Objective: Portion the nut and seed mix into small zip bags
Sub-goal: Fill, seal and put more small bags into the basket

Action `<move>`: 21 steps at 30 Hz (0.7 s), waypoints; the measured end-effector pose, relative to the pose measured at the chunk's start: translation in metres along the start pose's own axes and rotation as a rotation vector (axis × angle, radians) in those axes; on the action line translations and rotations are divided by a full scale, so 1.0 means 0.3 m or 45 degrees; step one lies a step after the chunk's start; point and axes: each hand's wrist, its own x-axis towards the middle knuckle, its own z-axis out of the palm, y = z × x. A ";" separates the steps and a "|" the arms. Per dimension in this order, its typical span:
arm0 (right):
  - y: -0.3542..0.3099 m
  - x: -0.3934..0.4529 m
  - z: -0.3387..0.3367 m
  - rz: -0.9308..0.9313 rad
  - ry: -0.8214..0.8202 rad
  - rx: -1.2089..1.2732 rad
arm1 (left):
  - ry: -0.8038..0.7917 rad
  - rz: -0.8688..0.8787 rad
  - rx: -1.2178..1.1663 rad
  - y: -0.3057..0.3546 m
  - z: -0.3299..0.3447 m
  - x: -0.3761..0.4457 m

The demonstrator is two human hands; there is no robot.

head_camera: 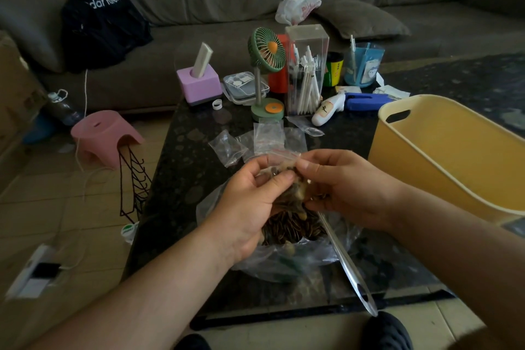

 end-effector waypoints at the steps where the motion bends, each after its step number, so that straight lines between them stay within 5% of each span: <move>1: 0.001 -0.001 0.000 -0.002 -0.003 -0.003 | 0.012 0.007 0.029 0.001 0.001 0.000; 9: 0.003 -0.002 0.004 0.024 -0.137 -0.058 | 0.096 0.028 0.043 -0.006 0.002 0.000; 14: 0.016 0.025 -0.004 -0.034 0.076 -0.007 | 0.009 -0.069 -0.150 0.008 -0.015 0.010; 21: 0.000 0.010 -0.004 -0.011 -0.009 0.174 | -0.052 -0.191 -0.034 -0.007 -0.015 0.009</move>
